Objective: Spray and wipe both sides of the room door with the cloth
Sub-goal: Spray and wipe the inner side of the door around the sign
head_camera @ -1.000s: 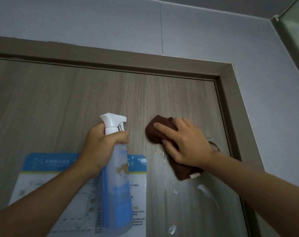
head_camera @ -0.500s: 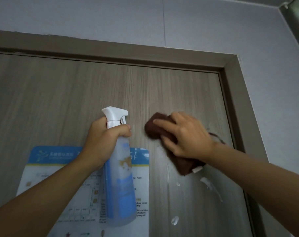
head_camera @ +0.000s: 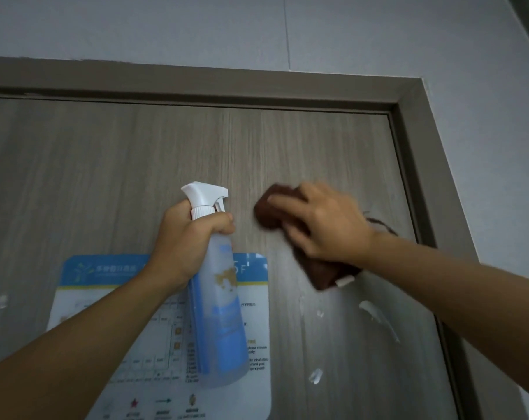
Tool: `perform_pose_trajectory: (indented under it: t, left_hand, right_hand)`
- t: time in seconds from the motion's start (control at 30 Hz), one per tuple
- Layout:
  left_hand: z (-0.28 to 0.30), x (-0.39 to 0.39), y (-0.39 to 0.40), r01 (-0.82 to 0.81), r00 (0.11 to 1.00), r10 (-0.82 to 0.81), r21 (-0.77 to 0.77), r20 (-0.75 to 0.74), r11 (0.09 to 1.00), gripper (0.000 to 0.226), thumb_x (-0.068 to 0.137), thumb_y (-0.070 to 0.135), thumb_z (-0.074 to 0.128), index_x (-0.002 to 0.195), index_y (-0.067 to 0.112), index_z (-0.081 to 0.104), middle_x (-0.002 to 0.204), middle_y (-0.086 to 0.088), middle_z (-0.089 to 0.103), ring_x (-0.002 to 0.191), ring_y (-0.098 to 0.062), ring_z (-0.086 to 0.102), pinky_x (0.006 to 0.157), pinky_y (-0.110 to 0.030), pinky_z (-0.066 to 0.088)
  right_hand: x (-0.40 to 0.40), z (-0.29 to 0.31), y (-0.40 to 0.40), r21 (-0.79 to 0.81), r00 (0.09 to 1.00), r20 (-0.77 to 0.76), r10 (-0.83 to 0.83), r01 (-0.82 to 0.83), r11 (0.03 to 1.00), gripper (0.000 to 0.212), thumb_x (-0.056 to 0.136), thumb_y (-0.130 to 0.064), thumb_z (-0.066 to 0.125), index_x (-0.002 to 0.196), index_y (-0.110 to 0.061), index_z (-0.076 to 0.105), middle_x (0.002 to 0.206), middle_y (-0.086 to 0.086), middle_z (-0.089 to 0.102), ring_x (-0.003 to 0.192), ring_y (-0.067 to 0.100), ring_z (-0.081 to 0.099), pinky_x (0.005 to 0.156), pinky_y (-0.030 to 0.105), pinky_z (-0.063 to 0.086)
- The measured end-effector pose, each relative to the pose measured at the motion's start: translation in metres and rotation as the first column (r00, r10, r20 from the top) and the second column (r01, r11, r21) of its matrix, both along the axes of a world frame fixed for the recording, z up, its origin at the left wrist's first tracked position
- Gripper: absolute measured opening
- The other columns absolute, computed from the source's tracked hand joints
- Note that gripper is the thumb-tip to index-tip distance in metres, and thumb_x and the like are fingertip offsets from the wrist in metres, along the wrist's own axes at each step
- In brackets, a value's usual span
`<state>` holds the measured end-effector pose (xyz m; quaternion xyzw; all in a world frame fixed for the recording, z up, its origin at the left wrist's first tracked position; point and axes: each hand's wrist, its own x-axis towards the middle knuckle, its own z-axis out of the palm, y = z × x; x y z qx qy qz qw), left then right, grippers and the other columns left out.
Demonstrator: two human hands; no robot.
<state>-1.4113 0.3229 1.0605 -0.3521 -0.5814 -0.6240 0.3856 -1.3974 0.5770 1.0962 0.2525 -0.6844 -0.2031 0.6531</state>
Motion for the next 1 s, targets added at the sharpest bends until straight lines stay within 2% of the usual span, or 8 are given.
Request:
perform_pose_trajectory:
  t: [0.13,0.2,0.33,0.4,0.6,0.67,0.83,1.0]
  left_hand:
    - [-0.001,-0.001,-0.001,0.001,1.000,-0.001,0.000,0.022,1.000,0.037,0.066,0.018,0.080,0.091,-0.007,0.066,0.075,-0.016,0.066,0.073,-0.036,0.067,0.071,-0.050,0.054]
    - [-0.001,0.001,0.000,-0.011,1.000,0.011,0.000,0.020,1.000,0.035,0.066,0.018,0.080,0.089,-0.005,0.067,0.074,-0.016,0.067,0.073,-0.036,0.068,0.071,-0.050,0.056]
    - [-0.002,0.002,0.000,-0.031,0.999,0.031,0.000,0.023,1.000,0.044,0.059,0.024,0.079,0.092,-0.004,0.069,0.088,-0.028,0.071,0.075,-0.045,0.069,0.072,-0.060,0.058]
    - [-0.002,0.004,0.000,-0.016,0.999,0.016,0.001,0.030,1.000,0.046,0.059,0.023,0.077,0.094,-0.006,0.068,0.097,-0.033,0.069,0.074,-0.040,0.068,0.071,-0.055,0.057]
    - [-0.002,0.006,0.000,0.015,0.999,-0.015,0.001,0.049,1.000,0.046,0.063,0.017,0.075,0.096,-0.012,0.064,0.098,-0.037,0.066,0.073,-0.035,0.065,0.068,-0.047,0.053]
    - [-0.003,0.008,0.000,0.019,0.998,-0.019,0.005,0.052,1.000,0.048,0.062,0.018,0.075,0.097,-0.013,0.064,0.095,-0.036,0.066,0.074,-0.035,0.065,0.068,-0.046,0.053]
    - [-0.003,0.011,0.000,0.031,0.998,-0.032,0.020,0.052,0.999,0.045,0.062,0.014,0.073,0.097,-0.012,0.064,0.101,-0.036,0.069,0.068,-0.035,0.068,0.063,-0.041,0.055]
    - [-0.004,0.011,0.000,0.047,0.997,-0.048,0.011,0.068,0.999,0.038,0.064,0.014,0.073,0.094,-0.009,0.066,0.101,-0.032,0.071,0.068,-0.033,0.069,0.062,-0.040,0.057]
  right_hand:
    - [0.003,0.041,-0.013,-0.445,0.999,-0.033,0.038,-0.049,0.894,0.046,0.095,-0.042,0.059,0.139,-0.030,0.056,0.112,0.011,0.058,0.101,0.035,0.059,0.072,0.035,0.042]
    - [0.003,0.027,-0.027,-0.398,0.998,-0.034,0.053,-0.062,0.915,0.046,0.094,-0.040,0.060,0.138,-0.031,0.056,0.113,0.011,0.057,0.101,0.035,0.059,0.072,0.036,0.042]
    - [0.008,-0.010,-0.020,0.083,0.993,0.118,0.031,-0.041,0.996,0.050,0.089,-0.039,0.058,0.138,-0.030,0.058,0.100,0.005,0.054,0.085,0.025,0.054,0.064,0.033,0.041]
    - [0.014,0.005,-0.005,0.151,0.988,0.146,-0.051,0.029,0.988,0.049,0.090,-0.040,0.059,0.138,-0.031,0.057,0.099,0.002,0.052,0.085,0.022,0.052,0.065,0.035,0.045]
    - [0.009,0.054,-0.013,-0.412,0.996,0.034,0.086,-0.064,0.909,0.047,0.096,-0.039,0.059,0.142,-0.032,0.053,0.116,0.007,0.056,0.107,0.033,0.058,0.079,0.041,0.049]
    - [0.001,0.034,-0.032,-0.419,0.991,0.012,0.134,-0.116,0.901,0.047,0.093,-0.039,0.059,0.139,-0.032,0.055,0.115,0.010,0.056,0.104,0.034,0.059,0.078,0.042,0.051]
    - [-0.004,-0.028,-0.031,-0.026,0.988,0.093,0.120,-0.118,0.993,0.054,0.084,-0.040,0.063,0.136,-0.027,0.061,0.098,0.006,0.055,0.084,0.027,0.054,0.065,0.035,0.044]
    - [-0.005,0.009,0.001,-0.454,0.989,-0.073,0.131,-0.150,0.878,0.051,0.093,-0.039,0.062,0.143,-0.030,0.054,0.112,0.011,0.056,0.100,0.034,0.059,0.076,0.037,0.044]
